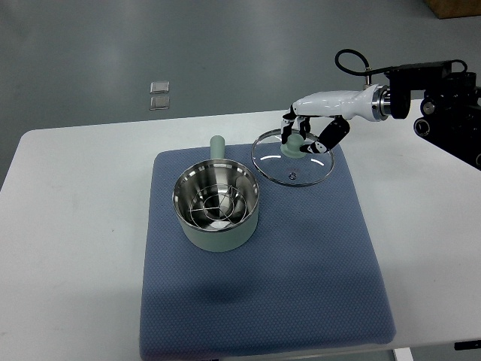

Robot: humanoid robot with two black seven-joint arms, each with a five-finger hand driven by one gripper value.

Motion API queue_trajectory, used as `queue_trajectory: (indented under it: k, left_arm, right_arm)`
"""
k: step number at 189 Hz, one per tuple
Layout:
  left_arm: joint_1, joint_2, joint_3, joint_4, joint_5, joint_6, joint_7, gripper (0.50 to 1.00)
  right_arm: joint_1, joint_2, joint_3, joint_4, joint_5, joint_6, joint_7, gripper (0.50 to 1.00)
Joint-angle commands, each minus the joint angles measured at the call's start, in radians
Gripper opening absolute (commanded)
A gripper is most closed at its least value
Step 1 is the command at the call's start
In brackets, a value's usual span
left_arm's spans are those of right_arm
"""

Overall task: Open lid and place right of pot
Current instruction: 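Lower the lid onto the mat beside the saucepan, away from the handle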

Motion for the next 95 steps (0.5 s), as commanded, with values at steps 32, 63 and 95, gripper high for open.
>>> queue_trajectory:
  k: [32,63,95]
  left_arm:
    - [0.0,0.0,0.0,0.0,0.0,0.0,0.0,1.0]
    - [0.0,0.0,0.0,0.0,0.0,0.0,0.0,1.0]
    - [0.0,0.0,0.0,0.0,0.0,0.0,0.0,1.0]
  right_arm:
    - [-0.06,0.01,-0.003,-0.068,-0.003,-0.043,0.002,0.5]
    - [-0.078,0.017,-0.008,-0.083,-0.003,-0.056,0.001,0.5]
    - [-0.106,0.057,-0.011,-0.086,-0.003,-0.064,-0.001,0.5]
